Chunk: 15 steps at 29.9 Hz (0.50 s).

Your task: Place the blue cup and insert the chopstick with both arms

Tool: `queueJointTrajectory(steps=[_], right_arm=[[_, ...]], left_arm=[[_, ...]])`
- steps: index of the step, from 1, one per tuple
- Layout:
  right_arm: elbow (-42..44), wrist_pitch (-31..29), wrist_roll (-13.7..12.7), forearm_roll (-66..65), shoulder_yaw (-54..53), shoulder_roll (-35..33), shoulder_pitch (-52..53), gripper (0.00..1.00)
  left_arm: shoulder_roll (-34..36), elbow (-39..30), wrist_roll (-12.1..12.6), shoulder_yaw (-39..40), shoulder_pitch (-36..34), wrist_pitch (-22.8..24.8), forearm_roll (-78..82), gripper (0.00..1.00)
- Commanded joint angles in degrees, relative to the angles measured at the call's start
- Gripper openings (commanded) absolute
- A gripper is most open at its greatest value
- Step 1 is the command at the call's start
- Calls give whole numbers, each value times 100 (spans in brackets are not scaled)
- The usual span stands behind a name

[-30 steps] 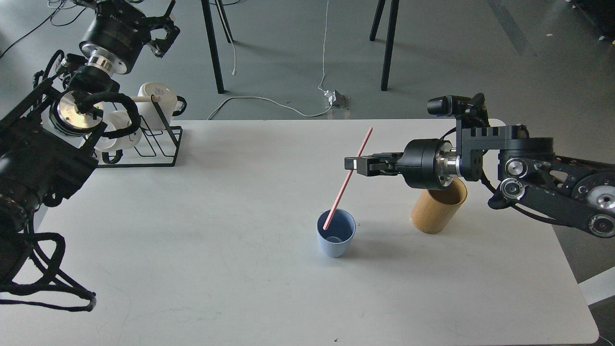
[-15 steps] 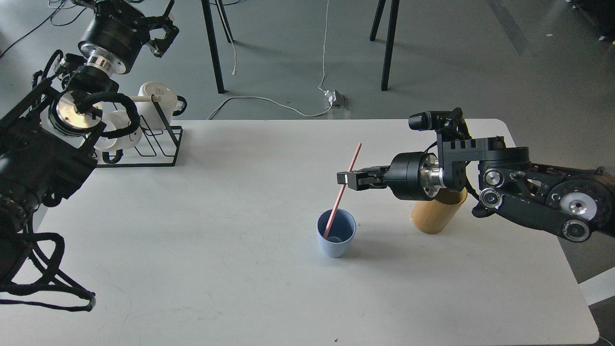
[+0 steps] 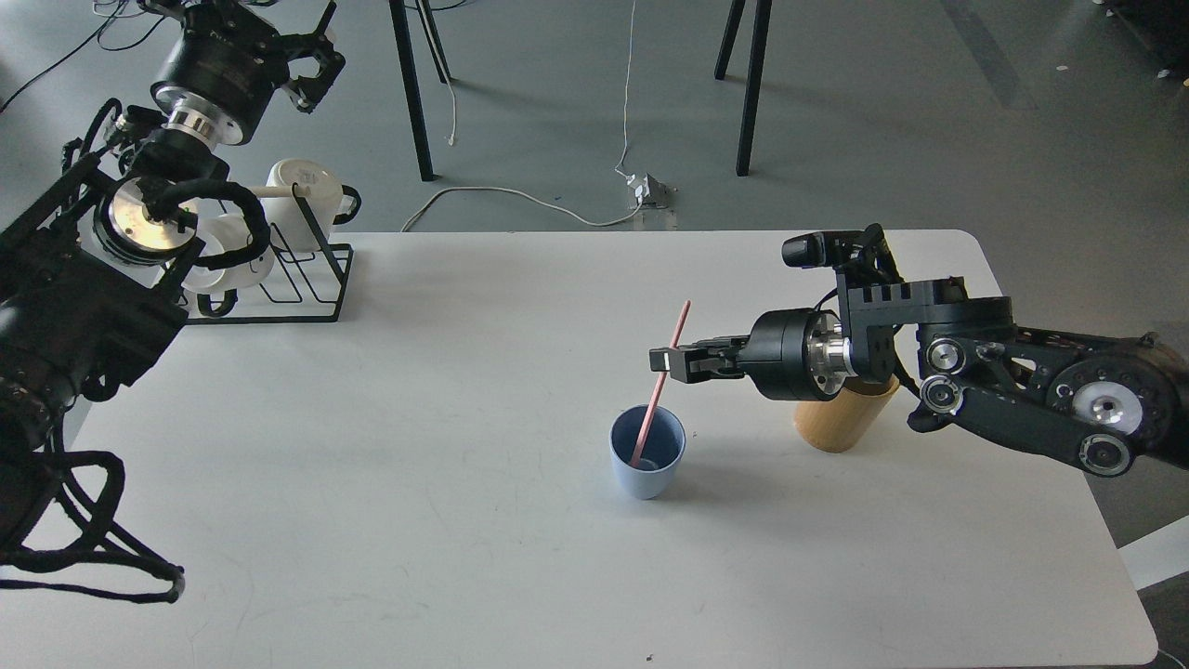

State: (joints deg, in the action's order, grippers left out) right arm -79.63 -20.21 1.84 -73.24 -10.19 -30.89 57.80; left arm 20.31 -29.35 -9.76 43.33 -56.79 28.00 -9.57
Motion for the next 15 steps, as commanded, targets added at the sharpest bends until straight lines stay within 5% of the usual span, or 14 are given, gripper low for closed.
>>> queueJointTrajectory(steps=[1, 6, 9, 15], right_arm=[[0, 0, 0, 2, -9, -14, -5, 38], [-18, 0, 0, 20, -18, -40, -5, 61], [-9, 35, 0, 37, -132, -49, -5, 94], [131, 35, 9, 125, -1387, -119, 4, 98]], left_arm=[[-1, 0, 0, 0, -7, 0, -1, 99], [-1, 0, 0, 0, -7, 0, -1, 99], [-1, 0, 0, 0, -7, 0, -1, 99], [8, 0, -8, 9, -7, 0, -1, 99]])
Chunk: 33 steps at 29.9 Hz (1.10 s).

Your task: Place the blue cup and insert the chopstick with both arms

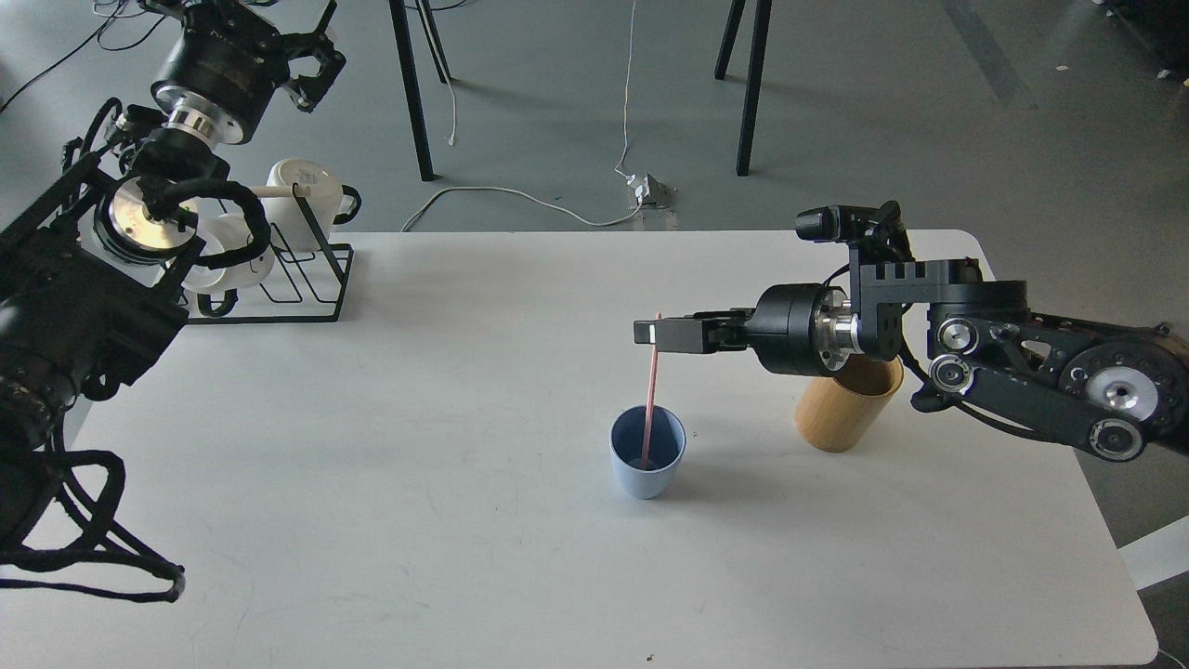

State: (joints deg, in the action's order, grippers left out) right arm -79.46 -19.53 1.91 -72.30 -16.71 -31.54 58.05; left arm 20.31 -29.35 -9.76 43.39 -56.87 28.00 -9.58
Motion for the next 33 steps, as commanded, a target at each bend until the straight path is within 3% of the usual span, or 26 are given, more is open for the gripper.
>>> queueJointTrajectory(steps=[1, 11, 19, 22, 28, 33], right_arm=[[176, -42, 3, 84, -981, -80, -21, 98], [1546, 19, 82, 2244, -2784, -37, -30, 99], [2496, 19, 91, 5662, -3198, -2, -127, 99], [2672, -16, 204, 6595, -3233, 7, -153, 99], [3620, -86, 275, 7660, -3426, 516, -215, 99], [4982, -847, 240, 7758, -3813, 1184, -215, 99]], left_arm=[[8, 0, -8, -6, 0, 0, 0, 99], [-27, 0, -8, -6, 0, 0, 9, 99], [-159, 0, -8, -15, 0, 0, 0, 99], [-308, 8, -8, -6, -17, 0, 0, 99], [-335, 0, -79, 99, -17, 0, -70, 99], [-326, 8, -87, 179, -26, 0, -184, 99]])
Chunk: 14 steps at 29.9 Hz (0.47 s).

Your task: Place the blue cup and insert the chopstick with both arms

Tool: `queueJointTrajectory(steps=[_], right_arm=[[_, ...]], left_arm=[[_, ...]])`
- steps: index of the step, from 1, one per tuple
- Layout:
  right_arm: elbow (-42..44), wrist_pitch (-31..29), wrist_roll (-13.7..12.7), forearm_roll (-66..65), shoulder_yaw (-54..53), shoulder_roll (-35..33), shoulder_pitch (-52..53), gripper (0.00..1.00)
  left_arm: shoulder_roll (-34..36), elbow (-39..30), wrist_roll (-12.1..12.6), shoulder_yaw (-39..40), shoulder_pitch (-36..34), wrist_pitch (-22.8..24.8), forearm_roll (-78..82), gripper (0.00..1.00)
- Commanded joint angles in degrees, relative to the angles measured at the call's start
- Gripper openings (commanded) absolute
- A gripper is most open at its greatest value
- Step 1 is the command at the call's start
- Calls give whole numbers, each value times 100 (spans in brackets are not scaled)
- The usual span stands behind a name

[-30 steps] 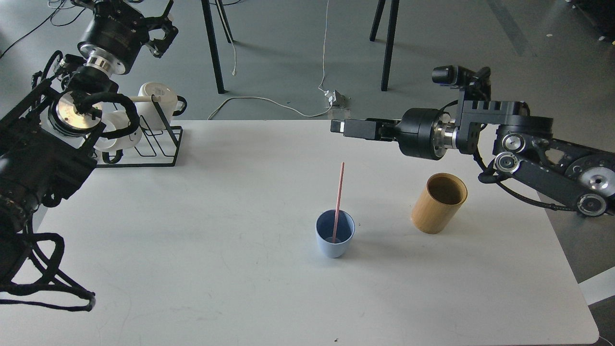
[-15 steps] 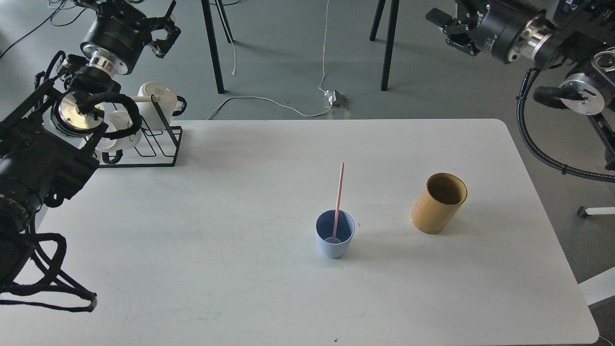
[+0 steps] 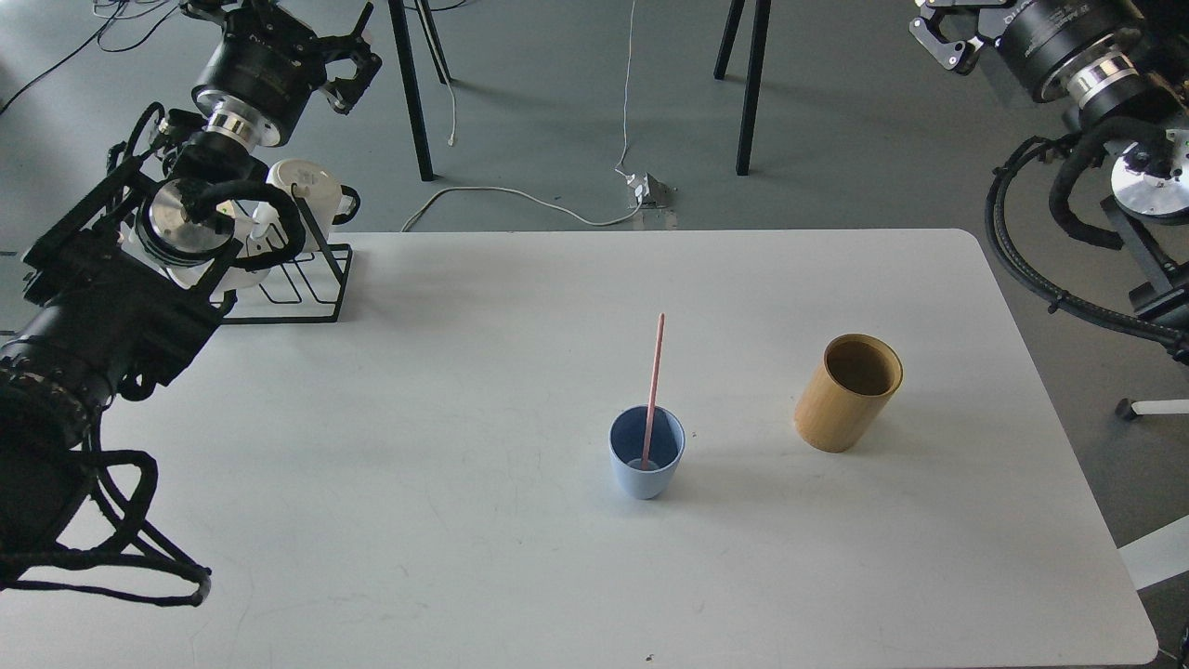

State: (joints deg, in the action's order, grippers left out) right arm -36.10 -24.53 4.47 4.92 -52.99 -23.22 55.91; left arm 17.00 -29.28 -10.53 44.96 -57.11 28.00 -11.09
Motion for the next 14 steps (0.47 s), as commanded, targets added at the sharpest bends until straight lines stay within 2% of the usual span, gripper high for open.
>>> queueJointTrajectory(steps=[1, 6, 14], right_arm=[[805, -347, -8, 44, -255, 449, -1, 99], [965, -347, -16, 255, -607, 556, -211, 99], [965, -347, 28, 264, -449, 538, -194, 99]], left_arm=[[-3, 2, -10, 22, -2, 0, -33, 99], [6, 10, 16, 30, 16, 0, -51, 99], [-3, 10, 69, 22, 42, 0, -420, 99]])
